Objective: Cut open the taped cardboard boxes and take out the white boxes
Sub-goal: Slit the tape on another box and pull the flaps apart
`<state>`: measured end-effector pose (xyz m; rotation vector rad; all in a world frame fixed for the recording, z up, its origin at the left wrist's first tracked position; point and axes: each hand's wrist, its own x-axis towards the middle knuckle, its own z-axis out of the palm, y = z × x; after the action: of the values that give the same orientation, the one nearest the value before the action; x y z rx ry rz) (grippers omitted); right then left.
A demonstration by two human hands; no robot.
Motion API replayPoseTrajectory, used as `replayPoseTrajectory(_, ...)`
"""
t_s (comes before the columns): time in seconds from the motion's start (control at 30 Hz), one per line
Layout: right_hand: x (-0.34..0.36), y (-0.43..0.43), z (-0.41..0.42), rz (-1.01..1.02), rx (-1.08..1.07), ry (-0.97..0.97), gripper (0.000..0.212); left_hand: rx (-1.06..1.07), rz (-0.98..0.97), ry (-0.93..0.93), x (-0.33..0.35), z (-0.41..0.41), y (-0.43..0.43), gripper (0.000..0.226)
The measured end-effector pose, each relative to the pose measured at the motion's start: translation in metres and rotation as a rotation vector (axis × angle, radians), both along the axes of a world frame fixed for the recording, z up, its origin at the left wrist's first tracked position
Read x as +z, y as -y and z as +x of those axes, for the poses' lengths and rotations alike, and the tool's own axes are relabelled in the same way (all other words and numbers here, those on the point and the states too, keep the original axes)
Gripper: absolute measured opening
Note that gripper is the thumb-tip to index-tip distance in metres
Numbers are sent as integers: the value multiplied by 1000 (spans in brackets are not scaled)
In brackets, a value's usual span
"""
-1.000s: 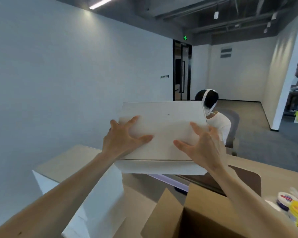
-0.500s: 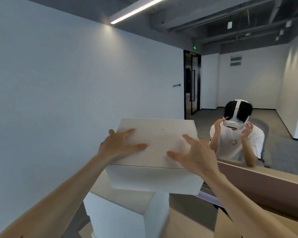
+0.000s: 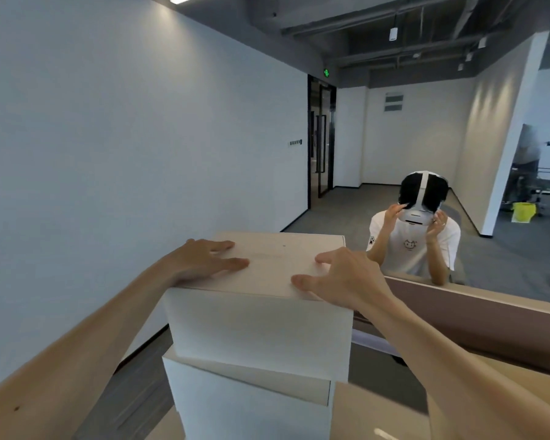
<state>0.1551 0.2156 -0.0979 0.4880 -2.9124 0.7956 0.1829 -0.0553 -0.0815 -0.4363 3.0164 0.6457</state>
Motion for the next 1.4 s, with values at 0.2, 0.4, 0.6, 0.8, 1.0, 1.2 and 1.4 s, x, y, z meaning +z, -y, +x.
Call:
replayPoseTrajectory(0.2,5,12,16,71,9,-40,64,-36,-59,43,1,3,25,99)
replayPoseTrajectory(0.4,2,4,14,70,-12,-96,59,-42,-125,28,1,2,13,87)
replayPoseTrajectory(0.6,-13,-9,-5,-55,7,-103,46,-6,-206,-176,-4,-14,-16,64)
replayPoseTrajectory(0.8,-17,-52,-16,-239,-10,-198,29,-247,-303,-283,4,-36,-110,37)
replayPoseTrajectory(1.0,-34,-132,-30,-289,-71,-210,22,-457,-288,-353,8,-42,-232,34)
replayPoseTrajectory(1.2,-72,-241,-39,-304,-166,-162,17,-591,-269,-337,-23,-57,-346,32)
replayPoseTrajectory(1.4,-144,-368,-41,-173,-303,-59,17,-607,-213,-136,-103,-90,-426,31)
